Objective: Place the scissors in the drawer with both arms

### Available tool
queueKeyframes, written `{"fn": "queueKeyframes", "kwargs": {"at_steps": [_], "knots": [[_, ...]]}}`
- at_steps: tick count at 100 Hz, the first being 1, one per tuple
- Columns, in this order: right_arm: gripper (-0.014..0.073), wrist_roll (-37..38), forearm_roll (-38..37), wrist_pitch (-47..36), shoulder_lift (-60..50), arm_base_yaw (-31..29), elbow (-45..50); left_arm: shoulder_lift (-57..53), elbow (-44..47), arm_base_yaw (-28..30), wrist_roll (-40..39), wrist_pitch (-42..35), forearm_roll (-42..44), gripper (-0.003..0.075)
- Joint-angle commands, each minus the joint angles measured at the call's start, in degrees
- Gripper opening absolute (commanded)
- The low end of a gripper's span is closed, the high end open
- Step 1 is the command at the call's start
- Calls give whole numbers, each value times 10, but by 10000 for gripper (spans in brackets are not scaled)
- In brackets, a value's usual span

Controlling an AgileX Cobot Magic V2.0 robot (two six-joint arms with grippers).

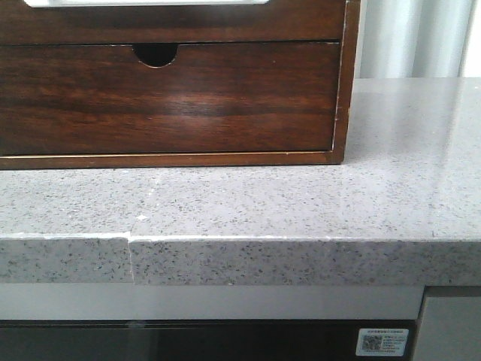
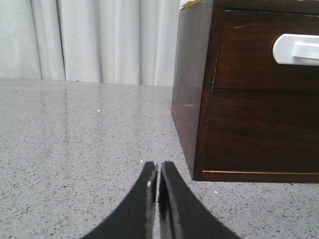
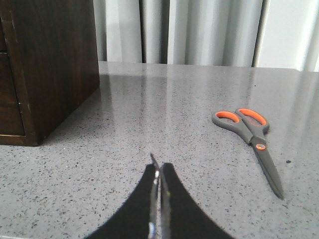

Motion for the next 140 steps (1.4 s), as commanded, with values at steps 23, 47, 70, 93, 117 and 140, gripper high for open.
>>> {"fn": "queueKeyframes", "kwargs": {"at_steps": [23,47,70,93,117,140], "knots": [[-69,-3,1,-41,-12,-3,9,-18,21,2,-6,-46,-5,-20],[-69,-3,1,-41,-12,-3,9,-18,21,2,-6,-46,-5,-20],[-69,-3,1,-44,-12,-3,9,-18,21,2,-6,-47,-5,-20],[-69,4,26,-65,-12,-3,-12,-18,14,2,-6,-54,-8,-20],[-69,4,26,42,5,-3,-121,-9,-81,2,-6,-17,-27,-20],[-69,4,25,149,102,-3,-241,78,-221,2,-6,95,-27,-20]]}}
